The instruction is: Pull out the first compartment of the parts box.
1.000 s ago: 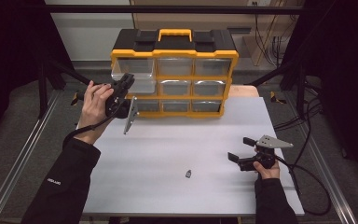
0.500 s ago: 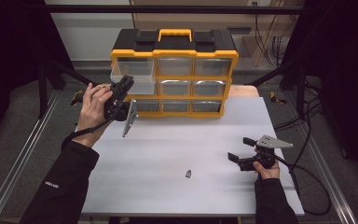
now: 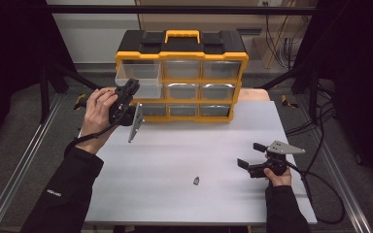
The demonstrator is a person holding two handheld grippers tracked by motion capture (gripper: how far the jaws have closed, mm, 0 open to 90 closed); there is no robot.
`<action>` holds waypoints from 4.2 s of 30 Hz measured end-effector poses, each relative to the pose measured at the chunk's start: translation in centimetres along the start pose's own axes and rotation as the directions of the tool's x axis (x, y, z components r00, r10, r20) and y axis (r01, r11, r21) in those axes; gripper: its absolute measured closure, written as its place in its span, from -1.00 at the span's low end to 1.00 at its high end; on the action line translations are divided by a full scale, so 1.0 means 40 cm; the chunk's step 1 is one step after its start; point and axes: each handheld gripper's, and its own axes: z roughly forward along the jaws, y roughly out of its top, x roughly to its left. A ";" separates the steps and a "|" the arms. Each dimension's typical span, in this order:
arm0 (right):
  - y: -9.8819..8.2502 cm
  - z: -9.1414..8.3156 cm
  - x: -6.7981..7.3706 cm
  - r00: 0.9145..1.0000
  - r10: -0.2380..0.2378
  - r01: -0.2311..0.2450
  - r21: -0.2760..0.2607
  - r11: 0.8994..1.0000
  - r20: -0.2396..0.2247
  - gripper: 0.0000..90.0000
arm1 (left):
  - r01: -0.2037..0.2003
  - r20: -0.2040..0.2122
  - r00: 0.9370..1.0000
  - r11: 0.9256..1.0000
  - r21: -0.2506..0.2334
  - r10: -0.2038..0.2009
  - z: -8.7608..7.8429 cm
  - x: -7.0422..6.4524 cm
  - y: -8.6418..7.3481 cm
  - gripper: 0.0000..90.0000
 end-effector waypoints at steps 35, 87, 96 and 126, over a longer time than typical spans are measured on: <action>0.001 -0.001 -0.001 1.000 0.004 -0.004 -0.002 1.000 -0.003 -0.99 | 0.611 0.204 0.761 0.786 0.091 -0.615 -0.006 0.061 -0.035 -0.11; 0.001 -0.001 -0.001 1.000 0.006 -0.006 -0.004 1.000 -0.009 -0.99 | 0.954 0.362 0.066 0.165 0.251 -0.930 -0.126 -0.140 -0.072 -0.85; 0.000 0.000 0.000 1.000 0.005 -0.005 0.000 1.000 -0.009 -0.99 | 0.949 0.372 0.042 0.153 0.275 -0.927 -0.128 -0.181 -0.064 -0.86; -0.003 0.005 0.002 1.000 -0.006 0.007 0.019 1.000 -0.021 -0.99 | 0.924 0.441 -0.037 0.137 0.357 -0.896 -0.125 -0.275 -0.005 -0.88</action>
